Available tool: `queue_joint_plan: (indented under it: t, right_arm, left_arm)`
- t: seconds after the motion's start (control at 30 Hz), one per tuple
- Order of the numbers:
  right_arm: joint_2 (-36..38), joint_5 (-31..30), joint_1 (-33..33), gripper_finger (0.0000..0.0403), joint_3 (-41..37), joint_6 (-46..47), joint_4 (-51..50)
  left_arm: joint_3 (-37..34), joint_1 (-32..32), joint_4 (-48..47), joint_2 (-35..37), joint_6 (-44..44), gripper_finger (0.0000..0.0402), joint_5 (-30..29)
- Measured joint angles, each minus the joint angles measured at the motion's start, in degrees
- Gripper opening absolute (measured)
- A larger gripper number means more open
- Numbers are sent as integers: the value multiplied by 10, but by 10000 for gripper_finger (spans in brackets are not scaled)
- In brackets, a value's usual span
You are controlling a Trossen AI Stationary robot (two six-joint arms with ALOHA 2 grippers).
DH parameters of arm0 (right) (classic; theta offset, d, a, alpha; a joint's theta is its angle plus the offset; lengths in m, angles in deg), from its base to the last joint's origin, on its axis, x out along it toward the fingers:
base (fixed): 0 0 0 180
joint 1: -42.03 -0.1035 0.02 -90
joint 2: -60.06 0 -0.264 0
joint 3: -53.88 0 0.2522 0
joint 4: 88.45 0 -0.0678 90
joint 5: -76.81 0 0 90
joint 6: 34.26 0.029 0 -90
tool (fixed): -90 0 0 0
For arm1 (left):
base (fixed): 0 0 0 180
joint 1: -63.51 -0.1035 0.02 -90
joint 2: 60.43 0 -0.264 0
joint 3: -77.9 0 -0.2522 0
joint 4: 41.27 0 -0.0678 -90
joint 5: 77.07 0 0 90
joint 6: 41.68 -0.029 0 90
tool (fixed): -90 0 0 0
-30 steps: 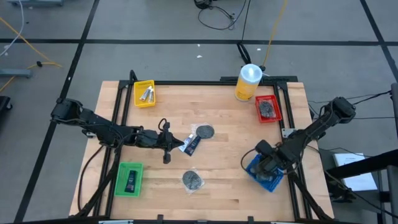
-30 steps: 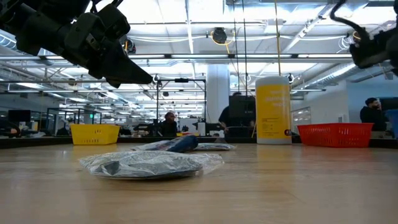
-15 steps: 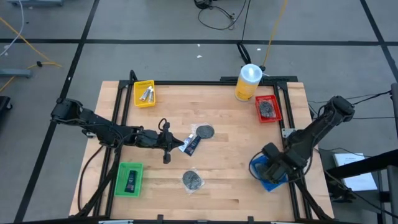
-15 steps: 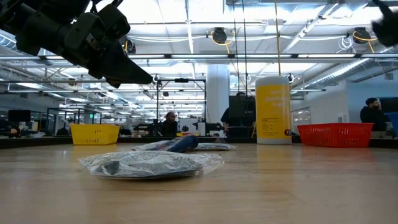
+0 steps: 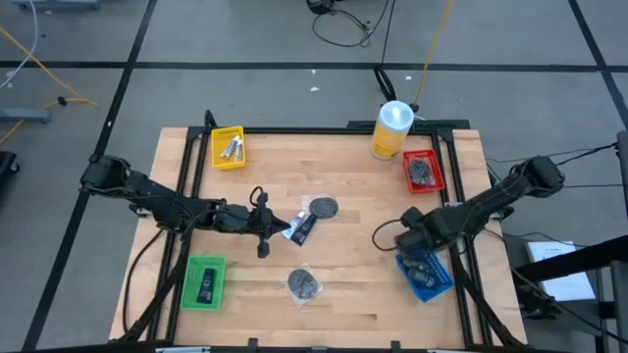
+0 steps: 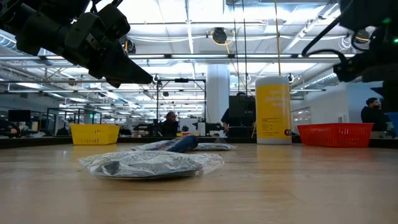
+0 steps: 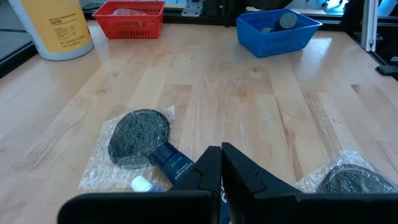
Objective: Pick & Place Travel size toiletries
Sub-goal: Adjust the blue bin
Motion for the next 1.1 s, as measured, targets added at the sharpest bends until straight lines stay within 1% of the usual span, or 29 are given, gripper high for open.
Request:
queue_joint_plan:
  t: [0.07, 0.2, 0.27, 0.4, 0.5, 0.53, 0.6, 0.67, 0.7, 0.73, 0.77, 0.83, 0.9, 0.97, 1.1]
  right_arm:
    - [0, 39, 8, 0, 0, -18, 3]
    - [0, 108, -3, 0, 0, -16, 9]
    - [0, 143, -17, 0, 0, 2, 3]
    - [0, 177, -49, 0, 0, 77, -33]
    - [0, 167, -75, 0, 11, 124, -49]
    - [0, 156, -82, 0, 19, 128, -44]
    - [0, 114, -92, 0, 41, 124, -23]
    - [0, 59, -99, 0, 60, 96, 18]
    - [0, 31, -101, 0, 64, 72, 55]
    - [0, 11, -102, 0, 65, 44, 100]
    - [-1, 5, -102, 0, 65, 19, 143]
    - [-13, 20, -102, 0, 65, -22, 223]
    - [-29, 42, -99, 0, 65, -52, 259]
    - [-45, 64, -99, 0, 65, -54, 259]
    - [-74, 130, -99, 0, 64, -32, 197]
  left_arm:
    - [0, 0, 0, 0, 1, 10, 0]
    - [0, 0, 0, 0, 3, 10, 0]
    - [0, 0, -1, 0, 6, 10, 0]
    - [0, 0, -4, 0, 12, 10, 0]
    - [0, 0, -4, 0, 12, 10, 0]
    - [0, 0, -4, 0, 12, 10, 0]
    - [0, 0, -4, 0, 11, 10, 0]
    - [0, 0, -3, 0, 10, 10, 0]
    - [0, 0, -2, 0, 10, 10, 0]
    - [0, 0, -2, 0, 10, 10, 0]
    - [0, 0, -2, 0, 10, 10, 0]
    - [0, 0, -2, 0, 10, 10, 0]
    - [0, 0, -1, 0, 10, 10, 0]
    - [0, 0, -2, 0, 10, 10, 0]
    - [0, 0, -3, 0, 10, 10, 0]
